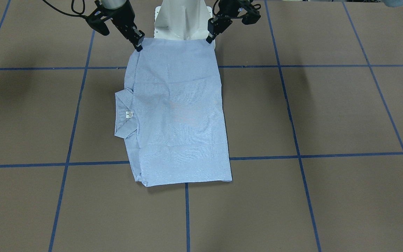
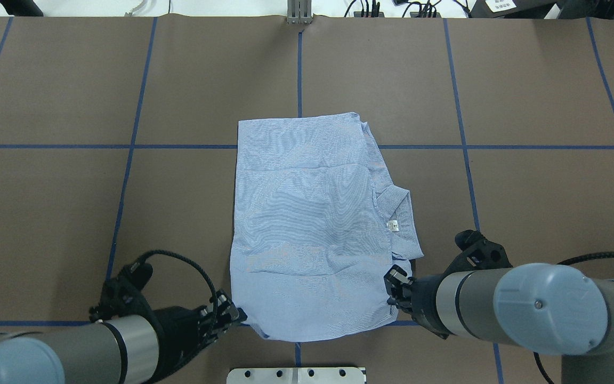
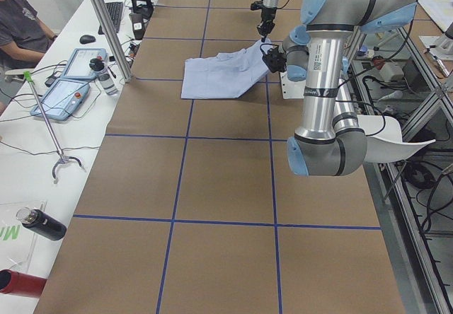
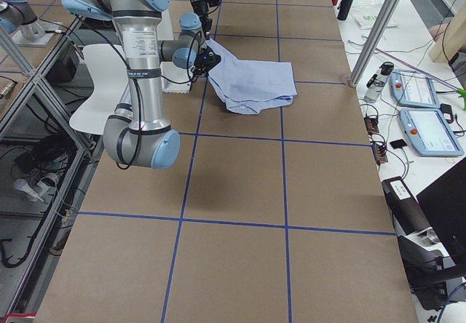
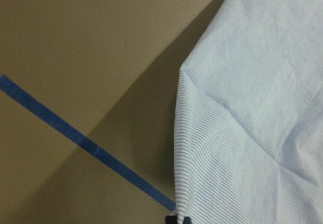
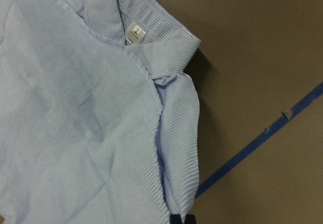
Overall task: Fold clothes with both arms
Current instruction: 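Grasp both near corners and fold them over toward the far edge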
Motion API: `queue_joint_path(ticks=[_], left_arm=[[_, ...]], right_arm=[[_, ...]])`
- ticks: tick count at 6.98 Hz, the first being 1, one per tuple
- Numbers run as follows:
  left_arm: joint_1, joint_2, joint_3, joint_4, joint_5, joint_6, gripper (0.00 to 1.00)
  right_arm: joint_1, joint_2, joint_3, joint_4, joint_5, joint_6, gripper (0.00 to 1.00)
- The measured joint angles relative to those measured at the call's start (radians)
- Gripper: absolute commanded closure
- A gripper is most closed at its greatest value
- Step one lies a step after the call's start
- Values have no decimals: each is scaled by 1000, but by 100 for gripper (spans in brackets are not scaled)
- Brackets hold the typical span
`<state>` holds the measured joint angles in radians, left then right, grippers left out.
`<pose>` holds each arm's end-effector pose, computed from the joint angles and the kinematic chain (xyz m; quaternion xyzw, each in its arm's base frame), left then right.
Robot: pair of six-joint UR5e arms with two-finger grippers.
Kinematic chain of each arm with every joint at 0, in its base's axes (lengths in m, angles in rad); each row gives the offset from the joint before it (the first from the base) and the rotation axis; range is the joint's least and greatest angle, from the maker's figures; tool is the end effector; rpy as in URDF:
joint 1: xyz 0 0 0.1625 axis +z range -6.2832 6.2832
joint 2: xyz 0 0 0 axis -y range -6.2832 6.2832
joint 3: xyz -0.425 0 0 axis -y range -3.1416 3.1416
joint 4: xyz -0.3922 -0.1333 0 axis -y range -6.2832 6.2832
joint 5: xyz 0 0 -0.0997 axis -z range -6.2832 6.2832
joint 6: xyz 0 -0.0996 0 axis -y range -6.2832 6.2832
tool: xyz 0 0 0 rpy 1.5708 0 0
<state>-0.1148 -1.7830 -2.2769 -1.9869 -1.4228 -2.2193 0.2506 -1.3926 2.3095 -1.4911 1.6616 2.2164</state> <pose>0.4269 -0.1982 0.1925 -0.1067 0.6106 -0.3342 0.7100 -0.4064 -0.2323 0.2396 -0.1328 -0.4603 0.3606 0.8003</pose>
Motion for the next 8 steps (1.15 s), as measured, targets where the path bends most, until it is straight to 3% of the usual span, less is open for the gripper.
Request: queue_joint_path(ticks=[2, 4, 8], left_arm=[[-209, -100, 78, 13, -160, 96, 100], [-361, -205, 222, 11, -236, 170, 100], [-500, -314, 550, -139, -284, 244, 100]], right_arm=[[170, 72, -82, 2, 114, -10, 100], [331, 165, -203, 2, 239, -34, 100], [454, 370, -506, 5, 263, -194, 100]])
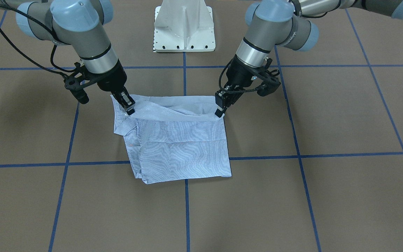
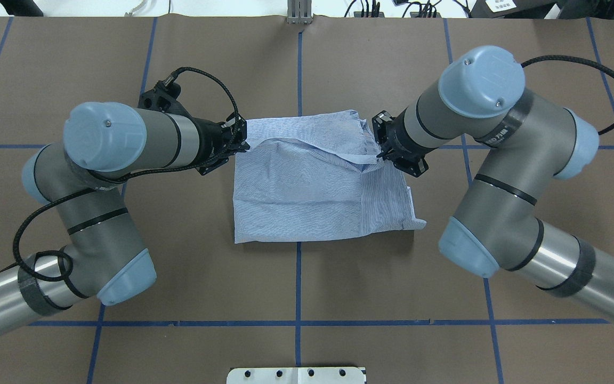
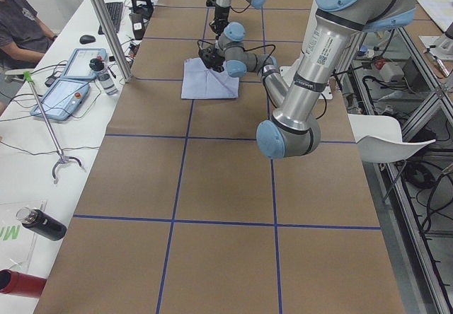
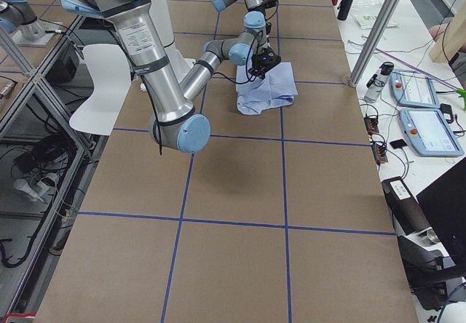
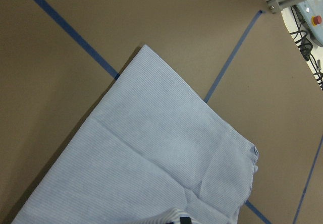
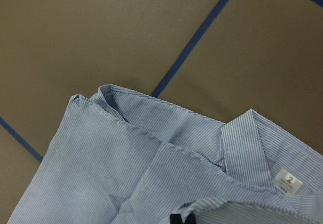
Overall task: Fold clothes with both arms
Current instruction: 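Grasp both near corners and fold them over toward the far edge, then lay the folded edge down and open both grippers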
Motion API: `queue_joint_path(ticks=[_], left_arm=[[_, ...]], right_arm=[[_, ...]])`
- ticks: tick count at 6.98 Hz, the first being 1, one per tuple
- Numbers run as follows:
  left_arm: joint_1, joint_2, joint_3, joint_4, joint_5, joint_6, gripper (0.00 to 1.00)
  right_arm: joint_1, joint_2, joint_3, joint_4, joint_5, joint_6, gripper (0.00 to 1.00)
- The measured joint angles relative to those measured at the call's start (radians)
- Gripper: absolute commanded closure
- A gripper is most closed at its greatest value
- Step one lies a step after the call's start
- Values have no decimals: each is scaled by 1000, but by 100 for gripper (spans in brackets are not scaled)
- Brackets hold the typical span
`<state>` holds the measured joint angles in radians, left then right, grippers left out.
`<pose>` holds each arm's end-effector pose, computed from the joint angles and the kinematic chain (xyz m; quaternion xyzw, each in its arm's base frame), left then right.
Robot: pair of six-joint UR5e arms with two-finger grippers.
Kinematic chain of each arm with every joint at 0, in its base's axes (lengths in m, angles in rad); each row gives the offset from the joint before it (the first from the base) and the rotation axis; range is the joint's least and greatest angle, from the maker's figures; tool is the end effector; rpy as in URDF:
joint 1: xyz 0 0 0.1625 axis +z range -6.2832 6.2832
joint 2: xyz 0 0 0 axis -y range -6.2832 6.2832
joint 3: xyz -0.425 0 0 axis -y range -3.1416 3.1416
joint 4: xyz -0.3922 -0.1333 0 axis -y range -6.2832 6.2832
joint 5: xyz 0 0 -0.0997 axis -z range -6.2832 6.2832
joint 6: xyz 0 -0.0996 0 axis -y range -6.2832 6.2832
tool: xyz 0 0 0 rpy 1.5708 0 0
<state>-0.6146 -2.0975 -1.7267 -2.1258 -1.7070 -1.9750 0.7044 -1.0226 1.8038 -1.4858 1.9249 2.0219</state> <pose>0.4569 -0.4691 0.2205 0.0056 0.5813 -0.3618 0.7288 -0.4205 -0.4869 0.2336 -0.1064 -0.4300 0.4260 0.7888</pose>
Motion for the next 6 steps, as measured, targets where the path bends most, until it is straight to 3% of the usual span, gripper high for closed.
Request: queue_joint_path(ticks=[3, 6], left_arm=[[-40, -21, 135, -102, 0, 3, 100], [-55, -61, 290, -233, 4, 4, 100]], right_arm=[[44, 158, -257, 20, 2, -111, 100], [69, 277, -511, 131, 1, -154, 100]])
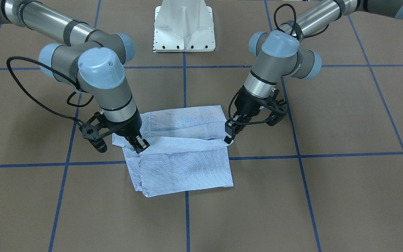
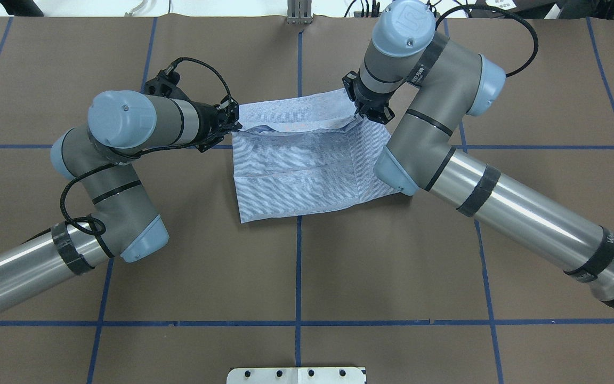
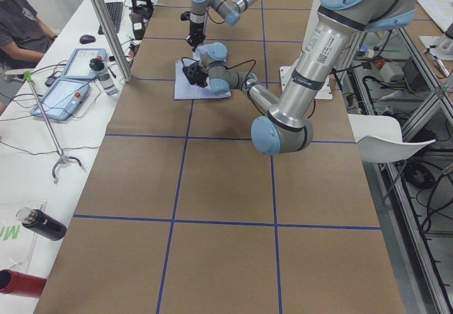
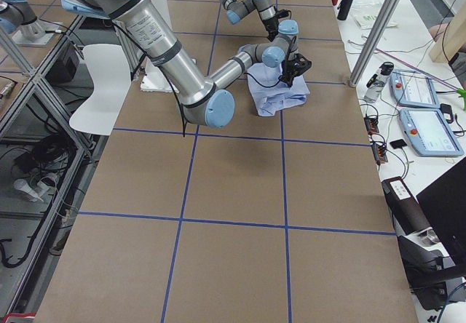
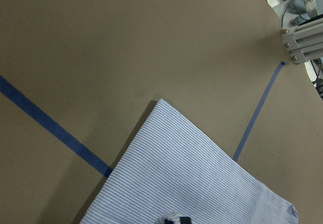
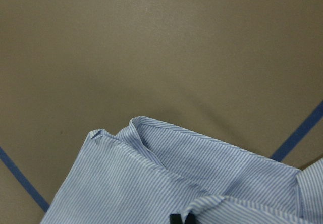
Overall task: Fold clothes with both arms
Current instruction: 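Lay the folded edge down and open both grippers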
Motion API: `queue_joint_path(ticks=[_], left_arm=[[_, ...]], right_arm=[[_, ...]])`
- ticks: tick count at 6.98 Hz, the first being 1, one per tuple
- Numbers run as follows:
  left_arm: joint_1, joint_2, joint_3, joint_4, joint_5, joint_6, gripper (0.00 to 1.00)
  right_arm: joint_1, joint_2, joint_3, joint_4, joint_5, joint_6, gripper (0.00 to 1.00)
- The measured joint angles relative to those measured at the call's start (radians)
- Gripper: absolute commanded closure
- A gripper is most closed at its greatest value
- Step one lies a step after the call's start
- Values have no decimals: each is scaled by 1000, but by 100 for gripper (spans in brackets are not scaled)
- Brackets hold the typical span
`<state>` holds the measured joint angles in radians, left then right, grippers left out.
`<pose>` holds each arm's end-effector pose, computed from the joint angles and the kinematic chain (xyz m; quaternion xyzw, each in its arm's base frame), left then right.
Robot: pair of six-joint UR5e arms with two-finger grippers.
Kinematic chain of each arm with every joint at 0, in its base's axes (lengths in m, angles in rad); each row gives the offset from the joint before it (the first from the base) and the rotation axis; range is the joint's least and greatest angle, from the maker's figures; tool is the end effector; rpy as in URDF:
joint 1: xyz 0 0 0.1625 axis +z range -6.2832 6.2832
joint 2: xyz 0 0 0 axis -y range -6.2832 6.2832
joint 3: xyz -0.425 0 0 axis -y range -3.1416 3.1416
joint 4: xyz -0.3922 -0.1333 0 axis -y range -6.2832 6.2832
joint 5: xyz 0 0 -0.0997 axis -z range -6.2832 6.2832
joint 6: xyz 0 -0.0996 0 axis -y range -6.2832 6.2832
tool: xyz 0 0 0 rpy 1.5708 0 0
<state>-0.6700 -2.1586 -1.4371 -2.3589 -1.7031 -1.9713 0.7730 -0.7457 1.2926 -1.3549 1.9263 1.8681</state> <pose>0.4848 -0.5374 0.2816 0.0247 0.5826 -0.3808 0.7176 -0.4922 -0.6179 0.2455 -0.0732 -0.3947 0.4093 0.8194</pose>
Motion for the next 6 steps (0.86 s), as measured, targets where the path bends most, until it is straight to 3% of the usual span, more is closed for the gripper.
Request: queue_joint_path(ticks=[1, 2, 4, 6], left_arm=[[-4, -17, 72, -61, 3, 0, 75], [-10, -35, 143, -118, 13, 2, 47], [-30, -46, 222, -172, 29, 60, 42], [-64, -47, 240, -185, 28, 96, 42]], right_arm=[[7, 44, -93, 44, 0, -13, 60], [13, 71, -186, 119, -1, -20, 1], [23, 155, -356, 205, -1, -27, 0], [63, 202, -420, 218, 20, -54, 0]])
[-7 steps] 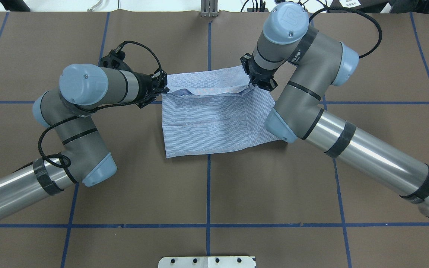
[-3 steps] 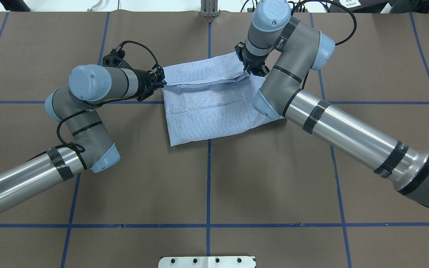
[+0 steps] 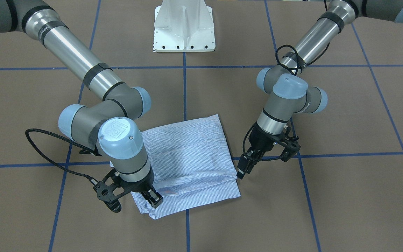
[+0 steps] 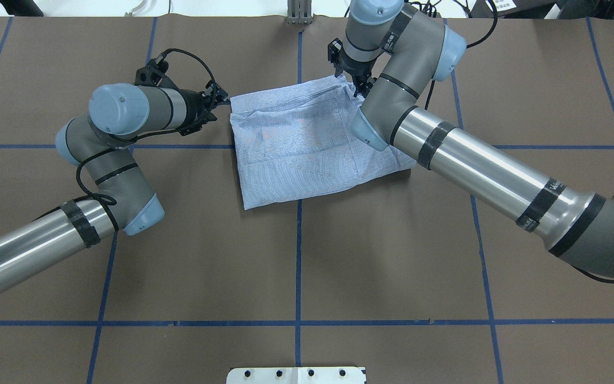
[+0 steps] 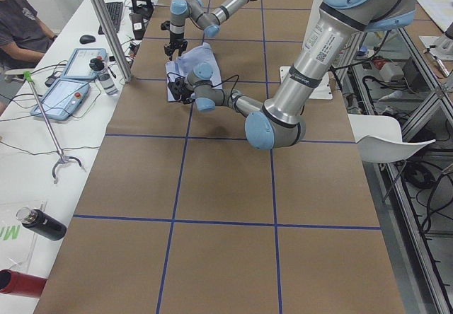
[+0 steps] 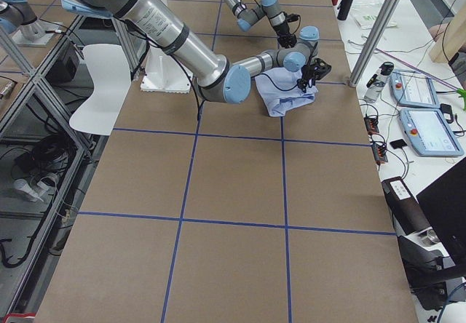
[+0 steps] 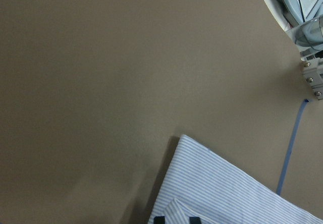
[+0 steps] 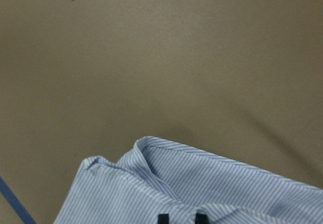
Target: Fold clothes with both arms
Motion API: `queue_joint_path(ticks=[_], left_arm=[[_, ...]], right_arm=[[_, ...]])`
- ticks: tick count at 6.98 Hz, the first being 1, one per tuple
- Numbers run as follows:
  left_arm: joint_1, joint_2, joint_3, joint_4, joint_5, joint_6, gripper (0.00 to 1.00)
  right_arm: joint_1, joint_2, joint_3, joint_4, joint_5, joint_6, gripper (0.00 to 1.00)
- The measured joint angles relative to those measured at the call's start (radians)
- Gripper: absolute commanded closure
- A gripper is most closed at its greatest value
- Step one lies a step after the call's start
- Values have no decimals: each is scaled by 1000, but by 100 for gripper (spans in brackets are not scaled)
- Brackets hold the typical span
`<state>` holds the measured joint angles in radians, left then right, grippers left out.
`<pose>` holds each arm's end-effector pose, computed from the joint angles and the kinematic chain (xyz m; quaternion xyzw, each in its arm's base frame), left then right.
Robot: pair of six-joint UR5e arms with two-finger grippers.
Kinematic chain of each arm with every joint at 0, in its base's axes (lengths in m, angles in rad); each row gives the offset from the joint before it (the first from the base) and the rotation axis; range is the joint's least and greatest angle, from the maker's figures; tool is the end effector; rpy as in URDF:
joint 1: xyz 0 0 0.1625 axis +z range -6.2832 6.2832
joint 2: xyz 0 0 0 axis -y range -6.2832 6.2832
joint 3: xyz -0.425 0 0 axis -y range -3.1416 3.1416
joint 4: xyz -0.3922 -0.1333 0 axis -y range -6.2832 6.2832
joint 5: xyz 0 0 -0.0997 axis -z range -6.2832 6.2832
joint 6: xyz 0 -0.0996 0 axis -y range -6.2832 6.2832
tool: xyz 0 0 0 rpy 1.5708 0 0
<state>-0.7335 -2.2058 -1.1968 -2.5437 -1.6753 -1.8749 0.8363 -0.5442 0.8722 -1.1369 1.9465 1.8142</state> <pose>0.4804 -0.5984 0.3421 0.0815 0.5736 -0.3776 0.7223 -0.5119 -0.7113 0.2544 -0.0591 -0.4000 0.4092 0.8180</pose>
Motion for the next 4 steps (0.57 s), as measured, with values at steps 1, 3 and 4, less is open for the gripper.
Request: queue_joint_path(ticks=[1, 3, 4], left_arm=[[-19, 1, -4, -2, -10, 19, 42], [-71, 16, -37, 1, -102, 99, 42], [-99, 47, -70, 5, -166, 182, 42]], right_arm=[[31, 5, -8, 0, 26, -37, 0], [84, -3, -9, -4, 78, -143, 0], [109, -33, 13, -8, 104, -231, 0]])
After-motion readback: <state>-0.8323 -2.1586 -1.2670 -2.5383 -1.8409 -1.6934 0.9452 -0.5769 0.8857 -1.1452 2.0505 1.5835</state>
